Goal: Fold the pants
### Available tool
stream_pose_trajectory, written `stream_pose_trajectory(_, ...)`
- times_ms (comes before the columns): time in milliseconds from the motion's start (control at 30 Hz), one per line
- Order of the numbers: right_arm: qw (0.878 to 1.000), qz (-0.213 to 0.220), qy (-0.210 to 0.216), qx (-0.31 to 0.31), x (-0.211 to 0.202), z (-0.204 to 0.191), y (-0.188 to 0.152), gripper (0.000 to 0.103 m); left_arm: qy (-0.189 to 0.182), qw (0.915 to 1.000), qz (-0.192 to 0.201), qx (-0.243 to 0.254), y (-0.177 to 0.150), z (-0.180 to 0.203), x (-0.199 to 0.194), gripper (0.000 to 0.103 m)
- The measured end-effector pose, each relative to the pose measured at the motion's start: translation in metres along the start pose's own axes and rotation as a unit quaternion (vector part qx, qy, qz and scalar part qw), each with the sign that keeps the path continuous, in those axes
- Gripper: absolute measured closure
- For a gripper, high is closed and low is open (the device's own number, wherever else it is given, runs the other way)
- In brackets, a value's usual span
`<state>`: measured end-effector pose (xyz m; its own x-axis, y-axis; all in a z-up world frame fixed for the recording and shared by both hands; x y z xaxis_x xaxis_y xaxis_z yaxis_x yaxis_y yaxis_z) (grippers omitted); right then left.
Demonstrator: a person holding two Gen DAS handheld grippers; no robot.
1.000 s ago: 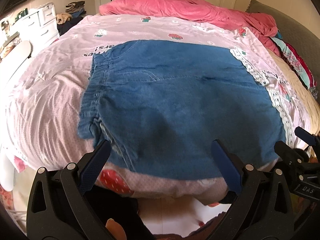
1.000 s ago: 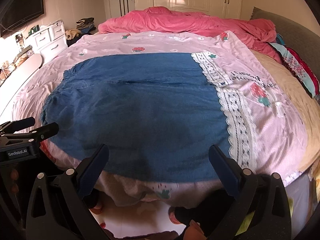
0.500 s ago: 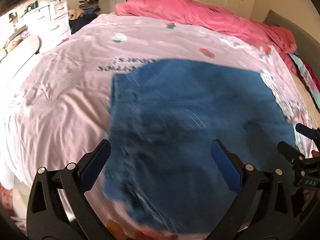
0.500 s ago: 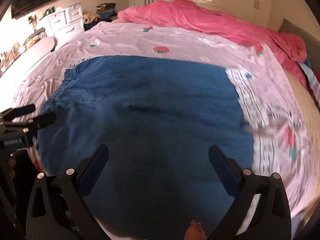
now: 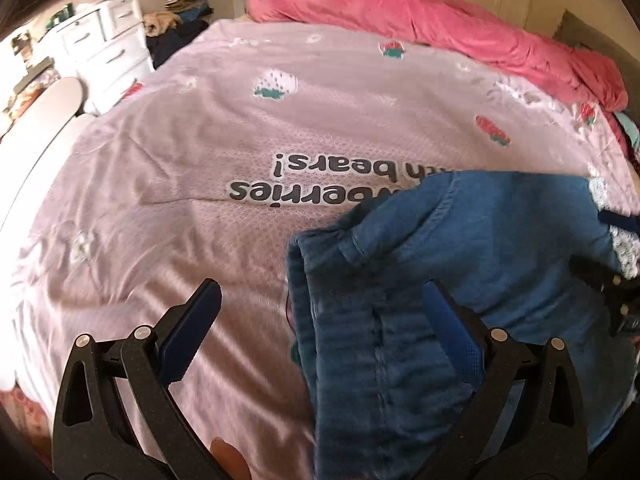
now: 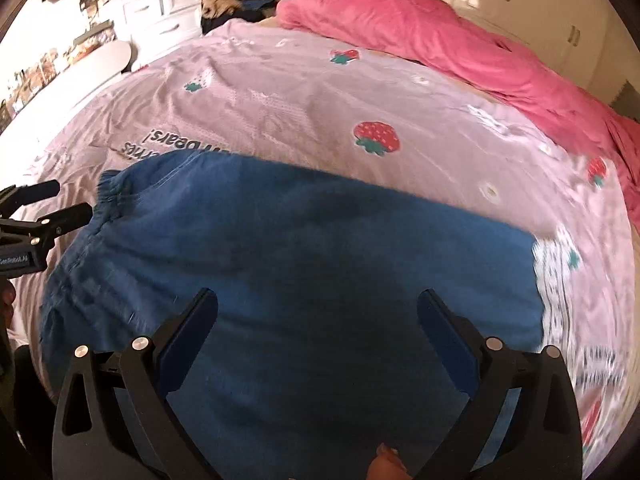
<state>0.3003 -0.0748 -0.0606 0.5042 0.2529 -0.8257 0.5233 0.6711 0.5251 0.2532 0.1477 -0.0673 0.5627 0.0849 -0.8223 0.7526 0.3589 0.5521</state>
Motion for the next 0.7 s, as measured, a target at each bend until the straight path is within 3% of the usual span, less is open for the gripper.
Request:
stream_pose_trajectory(100, 1.0, -0.003, -0.002, -0.03, 0.013, 0.002, 0.014, 0.004, -0.025, 0.9995, 0.019, 0.008, 0.007, 0.0, 0.009, 0.009)
stream_pose_trajectory(267, 0.996, -0.011, -0.029, -0.083, 0.035, 0.011, 0.031, 0.004, -0.027, 0.9991, 0.019, 0.026, 0.011, 0.003, 0.028, 0.012)
stream_pose_trajectory(300, 0.996, -0.013, -0.026, -0.088, 0.038, 0.012, 0.033, 0.004, -0.035, 0.9988, 0.016, 0.029, 0.012, 0.005, 0.03, 0.029)
stream_pose_trajectory(333, 0.995, -0.016, -0.015, -0.096, 0.043, 0.012, 0.037, 0.004, -0.047, 0.9983, 0.011, 0.034, 0.012, 0.007, 0.031, 0.057)
stream_pose_trajectory(367, 0.995, -0.017, -0.005, -0.101, 0.046, 0.012, 0.04, 0.004, -0.061, 0.9974, 0.005, 0.037, 0.012, 0.009, 0.033, 0.063)
stream_pose_trajectory(467, 0.991, -0.033, 0.01, -0.131, 0.06, 0.007, 0.046, 0.004, -0.067, 0.9965, 0.007, 0.05, 0.008, 0.01, 0.032, 0.069)
stream_pose_trajectory(700, 0.981, -0.04, 0.012, -0.189, 0.076, -0.003, 0.065, 0.004, -0.098, 0.9919, 0.071, 0.04, 0.007, 0.009, -0.007, 0.073)
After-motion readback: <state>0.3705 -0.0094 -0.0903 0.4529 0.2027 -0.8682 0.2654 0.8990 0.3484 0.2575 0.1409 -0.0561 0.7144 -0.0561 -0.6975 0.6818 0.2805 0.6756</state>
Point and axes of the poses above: each gripper's, at about its wrist camera, not at the fingertips, and x roughly the way its jaws point, z to its right, y to its top, the point moved 6 cm from there along x, roughly the way its jaws point, and after that the axes turned 15 degrees about -x, right-handed, at the moved point
